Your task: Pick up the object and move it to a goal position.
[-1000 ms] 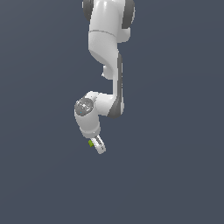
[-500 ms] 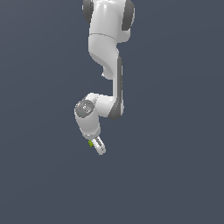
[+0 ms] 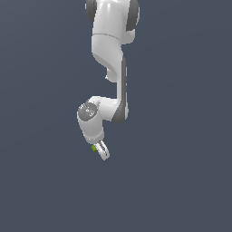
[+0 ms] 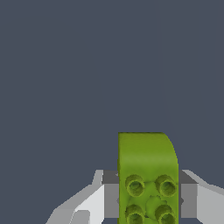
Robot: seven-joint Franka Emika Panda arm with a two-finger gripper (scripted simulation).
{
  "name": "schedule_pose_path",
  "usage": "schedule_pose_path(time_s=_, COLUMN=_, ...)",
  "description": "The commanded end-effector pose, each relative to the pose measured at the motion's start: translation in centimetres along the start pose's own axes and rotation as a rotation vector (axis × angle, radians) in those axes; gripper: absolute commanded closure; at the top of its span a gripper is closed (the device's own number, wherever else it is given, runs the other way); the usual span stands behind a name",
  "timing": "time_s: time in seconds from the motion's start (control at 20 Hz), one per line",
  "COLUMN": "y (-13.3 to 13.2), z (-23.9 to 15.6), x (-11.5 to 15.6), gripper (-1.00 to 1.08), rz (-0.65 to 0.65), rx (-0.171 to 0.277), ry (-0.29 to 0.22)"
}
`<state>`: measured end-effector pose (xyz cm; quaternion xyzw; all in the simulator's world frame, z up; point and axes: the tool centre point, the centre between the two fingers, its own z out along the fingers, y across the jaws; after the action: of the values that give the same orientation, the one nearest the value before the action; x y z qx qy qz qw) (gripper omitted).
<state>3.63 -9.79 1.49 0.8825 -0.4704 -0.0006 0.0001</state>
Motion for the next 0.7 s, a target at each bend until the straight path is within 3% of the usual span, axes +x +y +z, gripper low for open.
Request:
schedule_pose_path(time_s=0.0, y=0.1, z=-0.5, x=-0.1, gripper=1.08, rz=0.0, rx=0.001, ry=0.001)
schedule_pose_path(time_s=0.65, y=2.1, z=-7.4, x=-2.2, gripper=1.08, rz=0.0, rx=0.002, ry=-0.001)
